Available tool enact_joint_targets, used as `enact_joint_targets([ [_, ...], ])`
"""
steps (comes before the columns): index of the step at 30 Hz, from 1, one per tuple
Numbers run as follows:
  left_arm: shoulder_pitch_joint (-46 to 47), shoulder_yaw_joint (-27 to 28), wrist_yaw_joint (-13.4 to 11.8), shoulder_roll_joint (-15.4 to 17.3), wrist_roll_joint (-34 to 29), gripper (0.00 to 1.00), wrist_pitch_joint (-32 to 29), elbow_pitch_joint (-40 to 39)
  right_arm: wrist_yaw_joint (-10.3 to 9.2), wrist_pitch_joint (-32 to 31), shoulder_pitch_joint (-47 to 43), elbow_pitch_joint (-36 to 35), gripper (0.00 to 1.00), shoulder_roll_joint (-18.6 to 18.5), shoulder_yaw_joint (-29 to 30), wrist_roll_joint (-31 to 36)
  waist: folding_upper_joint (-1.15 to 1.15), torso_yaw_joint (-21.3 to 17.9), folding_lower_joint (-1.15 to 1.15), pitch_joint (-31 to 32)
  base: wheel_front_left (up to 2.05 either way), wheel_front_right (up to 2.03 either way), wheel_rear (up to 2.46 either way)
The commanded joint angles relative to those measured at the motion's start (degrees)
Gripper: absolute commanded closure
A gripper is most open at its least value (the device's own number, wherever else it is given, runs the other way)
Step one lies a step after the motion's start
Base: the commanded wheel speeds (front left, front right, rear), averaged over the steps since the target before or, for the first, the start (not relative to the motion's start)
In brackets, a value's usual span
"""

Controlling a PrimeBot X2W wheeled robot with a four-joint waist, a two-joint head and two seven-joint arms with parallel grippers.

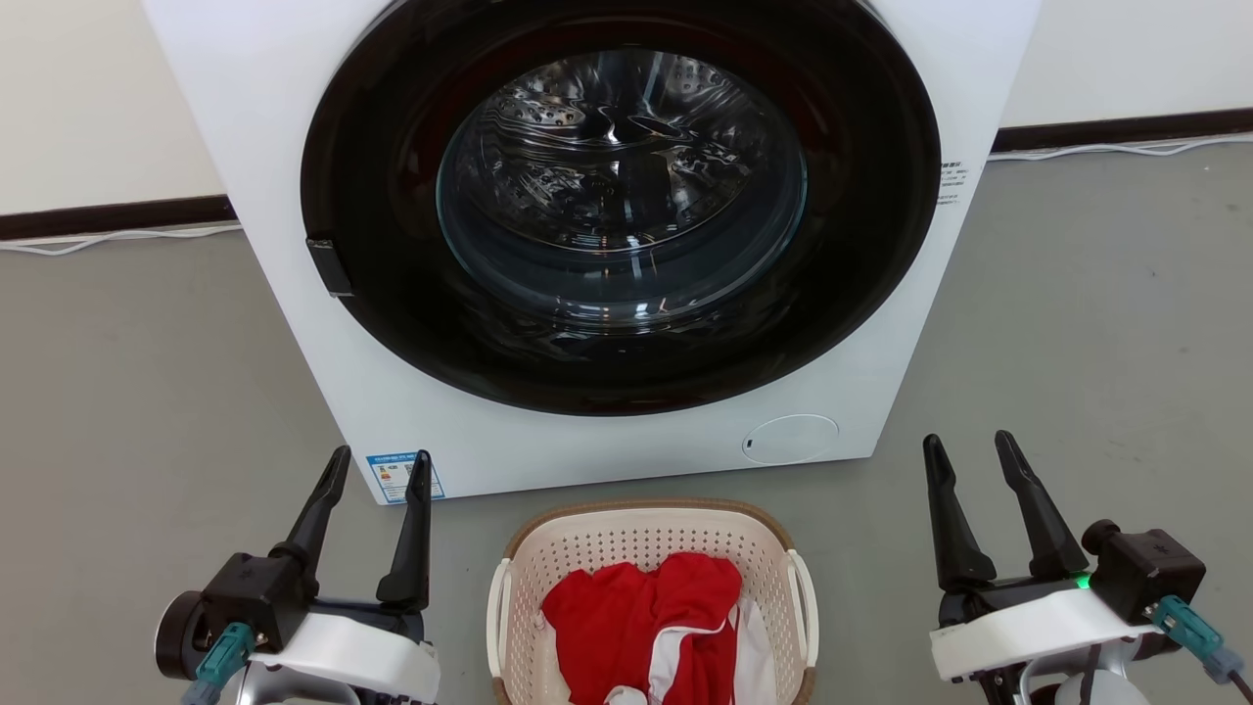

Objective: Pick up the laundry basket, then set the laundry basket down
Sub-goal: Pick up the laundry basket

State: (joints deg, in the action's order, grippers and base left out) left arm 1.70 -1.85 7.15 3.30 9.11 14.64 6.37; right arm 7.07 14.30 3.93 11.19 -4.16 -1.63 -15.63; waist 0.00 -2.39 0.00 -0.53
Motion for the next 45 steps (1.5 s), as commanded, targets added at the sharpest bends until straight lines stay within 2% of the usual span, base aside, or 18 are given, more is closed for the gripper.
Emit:
enact_joint_targets([
  [1, 2.7, 1.9, 0.3, 0.3, -0.2, 0.0, 0.4, -1.5, 0.42, 0.7, 2.6, -1.3, 0.0, -0.3, -1.0, 0.5, 0.0, 0.0, 0.0, 0.0, 0.0, 0.0, 0.0],
  [17, 2.9, 2.4, 0.3, 0.0, 1.0, 0.0, 0.4, 0.0, 0.42, 0.7, 3.4, 0.2, 0.0, -0.8, -0.4, -0.1, 0.0, -0.5, 0.0, -1.9, 0.0, 0.0, 0.0],
  [28, 6.7, 2.8, 0.3, 1.0, 2.4, 0.0, 0.4, 2.2, 0.42, 0.7, 6.5, 1.4, 0.0, -0.6, -0.1, -0.3, 0.0, -2.0, 0.0, -10.6, 0.0, 0.0, 0.0],
  [45, 15.3, 2.6, 0.3, 3.7, 5.5, 0.0, 0.4, 12.1, 0.42, 0.7, 13.9, 8.6, 0.0, -0.2, -0.2, -0.8, 0.0, -3.2, 0.0, -24.4, 0.0, 0.0, 0.0],
])
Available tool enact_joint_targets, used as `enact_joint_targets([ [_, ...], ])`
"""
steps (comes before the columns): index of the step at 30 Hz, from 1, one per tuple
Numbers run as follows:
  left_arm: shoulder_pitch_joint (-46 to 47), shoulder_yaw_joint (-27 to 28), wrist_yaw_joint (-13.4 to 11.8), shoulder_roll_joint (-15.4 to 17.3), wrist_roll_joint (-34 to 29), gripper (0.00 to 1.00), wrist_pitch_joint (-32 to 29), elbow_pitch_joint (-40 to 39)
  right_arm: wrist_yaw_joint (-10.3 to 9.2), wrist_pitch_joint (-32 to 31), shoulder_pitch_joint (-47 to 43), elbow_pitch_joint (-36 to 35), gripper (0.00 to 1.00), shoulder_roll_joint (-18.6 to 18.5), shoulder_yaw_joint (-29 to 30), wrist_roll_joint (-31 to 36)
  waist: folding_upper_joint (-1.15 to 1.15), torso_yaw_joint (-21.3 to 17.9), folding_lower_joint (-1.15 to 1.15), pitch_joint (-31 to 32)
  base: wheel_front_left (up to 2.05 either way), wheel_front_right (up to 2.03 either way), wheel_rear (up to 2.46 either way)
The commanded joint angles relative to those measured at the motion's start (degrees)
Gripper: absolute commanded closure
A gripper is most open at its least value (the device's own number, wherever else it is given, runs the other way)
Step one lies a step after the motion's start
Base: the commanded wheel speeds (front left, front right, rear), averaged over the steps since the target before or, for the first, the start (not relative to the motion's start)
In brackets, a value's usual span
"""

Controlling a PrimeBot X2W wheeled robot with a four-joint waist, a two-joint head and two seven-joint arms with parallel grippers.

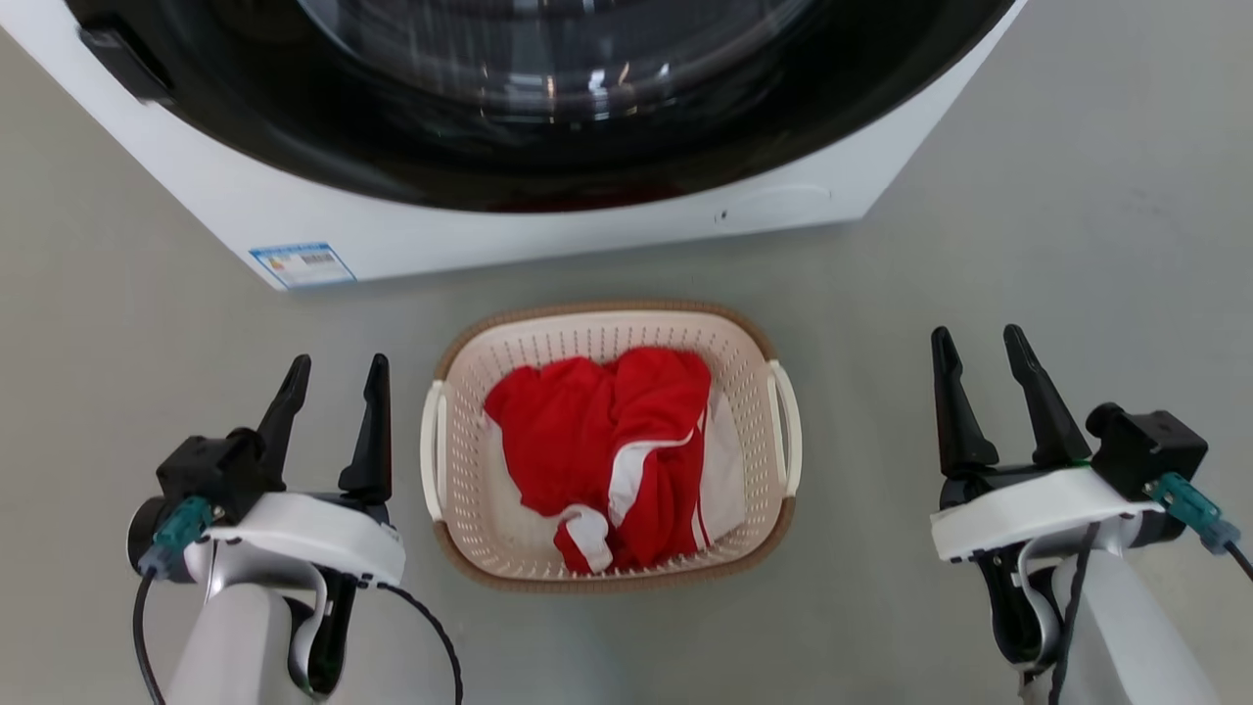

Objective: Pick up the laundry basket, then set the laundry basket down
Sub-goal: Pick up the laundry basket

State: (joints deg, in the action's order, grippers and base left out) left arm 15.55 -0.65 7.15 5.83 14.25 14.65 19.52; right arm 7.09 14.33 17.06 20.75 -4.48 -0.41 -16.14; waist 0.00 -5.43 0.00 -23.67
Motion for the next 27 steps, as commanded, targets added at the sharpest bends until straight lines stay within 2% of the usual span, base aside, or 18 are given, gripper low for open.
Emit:
enact_joint_targets([
  [1, 2.0, 1.3, 0.3, 1.3, 0.6, 0.0, 0.3, -0.3, 0.4, 0.7, 1.3, -0.4, 0.0, 0.2, -1.5, -0.3, 0.0, -0.2, 0.0, -1.9, 0.0, 0.0, 0.0],
  [14, 10.7, -3.0, 0.3, 3.4, 4.9, 0.0, 0.3, 11.6, 0.4, 0.7, 8.6, 9.0, 0.0, 0.8, -2.3, -1.5, 0.0, 0.4, 0.0, -11.7, 0.0, 0.0, 0.0],
  [22, 16.0, -6.0, 0.3, 4.2, 7.2, 0.0, 0.3, 17.8, 0.4, 0.7, 13.6, 15.3, 0.0, 1.2, -4.8, -2.9, 0.0, 0.5, 0.0, -17.1, 0.0, 0.0, 0.0],
  [27, 18.5, -8.1, 0.3, 4.4, 8.9, 0.0, 0.3, 21.4, 0.4, 0.7, 16.6, 21.7, 0.0, 1.3, -7.1, -4.1, 0.0, 0.6, 0.0, -19.4, 0.0, 0.0, 0.0],
])
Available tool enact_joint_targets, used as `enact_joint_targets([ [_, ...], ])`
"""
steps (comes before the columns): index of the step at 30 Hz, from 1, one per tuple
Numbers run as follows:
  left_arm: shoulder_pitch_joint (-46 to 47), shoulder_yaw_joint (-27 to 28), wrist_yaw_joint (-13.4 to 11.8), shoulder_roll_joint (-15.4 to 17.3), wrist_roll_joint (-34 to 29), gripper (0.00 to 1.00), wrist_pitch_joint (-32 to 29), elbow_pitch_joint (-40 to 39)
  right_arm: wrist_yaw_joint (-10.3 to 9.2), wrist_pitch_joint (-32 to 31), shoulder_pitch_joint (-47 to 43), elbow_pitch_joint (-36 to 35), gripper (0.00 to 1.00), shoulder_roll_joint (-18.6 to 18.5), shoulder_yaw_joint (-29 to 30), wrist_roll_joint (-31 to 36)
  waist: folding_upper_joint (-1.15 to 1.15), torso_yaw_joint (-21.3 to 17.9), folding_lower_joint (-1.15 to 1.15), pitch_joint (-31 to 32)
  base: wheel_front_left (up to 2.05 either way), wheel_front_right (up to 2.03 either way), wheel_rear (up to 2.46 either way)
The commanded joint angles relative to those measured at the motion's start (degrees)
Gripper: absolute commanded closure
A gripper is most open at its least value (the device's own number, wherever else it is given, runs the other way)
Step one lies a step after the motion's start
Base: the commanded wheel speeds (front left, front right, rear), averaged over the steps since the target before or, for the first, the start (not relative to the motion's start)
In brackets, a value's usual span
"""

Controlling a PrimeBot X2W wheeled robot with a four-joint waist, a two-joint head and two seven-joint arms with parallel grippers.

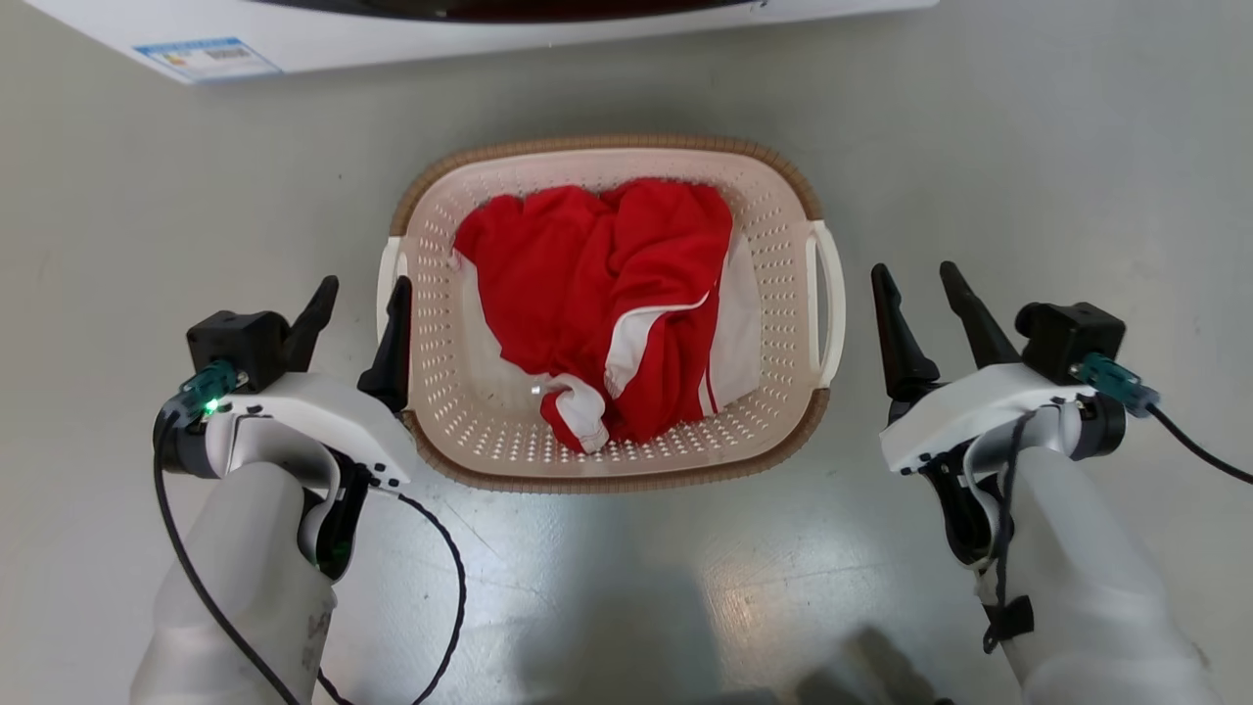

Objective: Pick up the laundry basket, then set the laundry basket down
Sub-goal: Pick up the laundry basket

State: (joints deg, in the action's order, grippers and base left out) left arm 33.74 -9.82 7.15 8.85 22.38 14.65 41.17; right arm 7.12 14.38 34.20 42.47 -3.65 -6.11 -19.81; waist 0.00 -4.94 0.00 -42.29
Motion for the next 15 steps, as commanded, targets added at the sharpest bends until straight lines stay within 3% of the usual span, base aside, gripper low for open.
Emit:
enact_joint_targets([
  [1, 0.3, 1.1, 0.3, 1.4, 0.8, 0.0, 0.3, -0.3, 0.36, 0.6, -0.5, -0.1, 0.0, 0.5, -1.4, -0.5, 0.0, 0.1, 0.0, -0.8, 0.0, 0.0, 0.0],
  [15, 8.4, -6.4, 0.3, 2.4, 6.1, 0.0, 0.3, 12.0, 0.36, 0.6, 7.9, 11.9, 0.0, 0.7, -7.5, -4.5, 0.0, -0.4, 0.0, -6.9, 0.0, 0.0, 0.0],
])
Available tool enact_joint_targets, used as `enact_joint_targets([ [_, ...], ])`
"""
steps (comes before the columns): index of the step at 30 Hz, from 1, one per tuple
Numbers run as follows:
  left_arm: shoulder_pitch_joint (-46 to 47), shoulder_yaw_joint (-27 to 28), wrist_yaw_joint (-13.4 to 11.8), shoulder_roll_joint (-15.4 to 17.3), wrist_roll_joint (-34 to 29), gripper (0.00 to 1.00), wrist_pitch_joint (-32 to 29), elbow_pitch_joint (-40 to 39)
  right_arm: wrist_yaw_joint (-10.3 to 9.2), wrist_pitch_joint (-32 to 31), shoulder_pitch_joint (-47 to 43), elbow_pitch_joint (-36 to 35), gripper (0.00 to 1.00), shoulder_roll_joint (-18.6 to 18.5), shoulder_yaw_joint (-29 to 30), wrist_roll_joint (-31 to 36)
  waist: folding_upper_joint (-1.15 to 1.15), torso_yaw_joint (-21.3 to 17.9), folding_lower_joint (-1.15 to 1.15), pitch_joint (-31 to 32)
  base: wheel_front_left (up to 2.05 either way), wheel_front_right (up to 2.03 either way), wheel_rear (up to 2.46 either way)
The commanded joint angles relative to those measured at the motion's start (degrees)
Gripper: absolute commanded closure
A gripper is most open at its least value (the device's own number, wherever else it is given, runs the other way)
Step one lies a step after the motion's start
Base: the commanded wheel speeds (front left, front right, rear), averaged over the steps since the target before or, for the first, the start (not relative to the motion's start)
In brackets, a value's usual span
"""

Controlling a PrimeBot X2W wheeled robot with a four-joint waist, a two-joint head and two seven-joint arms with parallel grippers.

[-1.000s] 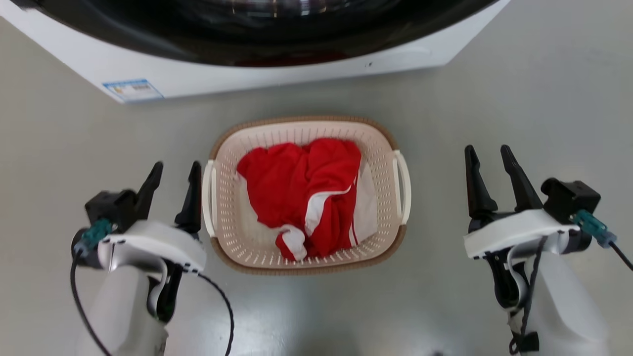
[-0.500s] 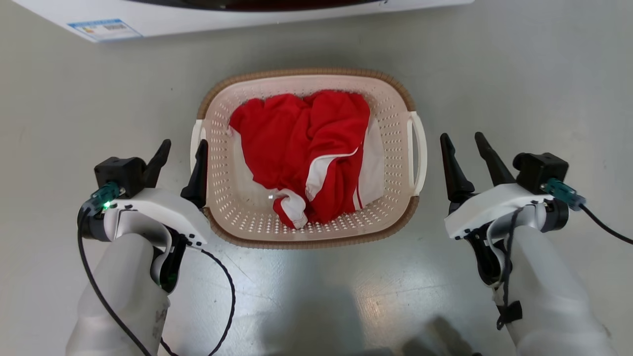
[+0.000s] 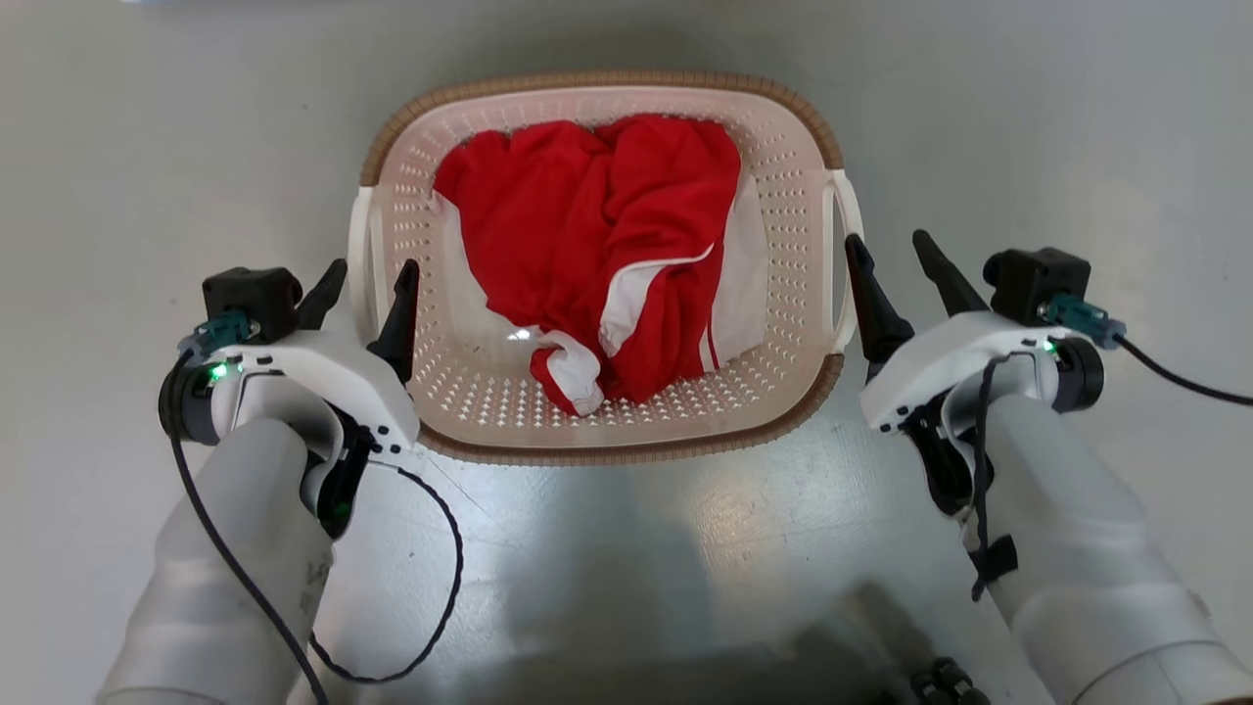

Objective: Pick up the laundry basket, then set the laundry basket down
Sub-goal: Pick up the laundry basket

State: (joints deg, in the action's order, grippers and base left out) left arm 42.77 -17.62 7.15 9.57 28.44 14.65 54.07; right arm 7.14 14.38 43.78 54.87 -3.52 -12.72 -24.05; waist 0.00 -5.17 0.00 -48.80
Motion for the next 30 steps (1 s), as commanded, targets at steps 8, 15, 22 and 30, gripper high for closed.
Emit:
enact_joint_targets([
  [8, 5.6, -3.1, 0.3, 2.1, 3.7, 0.0, 0.3, 4.9, 0.35, 0.6, 3.0, 4.1, 0.0, 0.6, -6.5, -5.5, 0.0, 0.2, 0.0, -4.0, 0.0, 0.0, 0.0],
  [15, 7.7, -7.0, 0.3, 2.0, 7.1, 0.54, 0.3, 6.5, 0.35, 0.6, 5.7, 7.7, 0.47, 0.6, -12.1, -10.7, 0.0, 1.0, 0.0, -5.2, 0.0, 0.0, 0.0],
  [22, 8.3, -10.0, 0.3, 2.6, 9.7, 1.0, 0.3, 6.5, 0.35, 0.6, 6.8, 9.5, 1.0, 0.6, -15.9, -15.1, 0.0, 1.2, 0.0, -5.3, 0.0, 0.0, 0.0],
  [30, 7.8, -12.0, 0.3, 3.0, 11.8, 1.0, 0.3, 6.9, 0.35, 0.6, 6.7, 9.8, 1.0, 0.6, -18.6, -17.6, 0.0, 0.8, 0.0, -3.0, 0.0, 0.0, 0.0],
])
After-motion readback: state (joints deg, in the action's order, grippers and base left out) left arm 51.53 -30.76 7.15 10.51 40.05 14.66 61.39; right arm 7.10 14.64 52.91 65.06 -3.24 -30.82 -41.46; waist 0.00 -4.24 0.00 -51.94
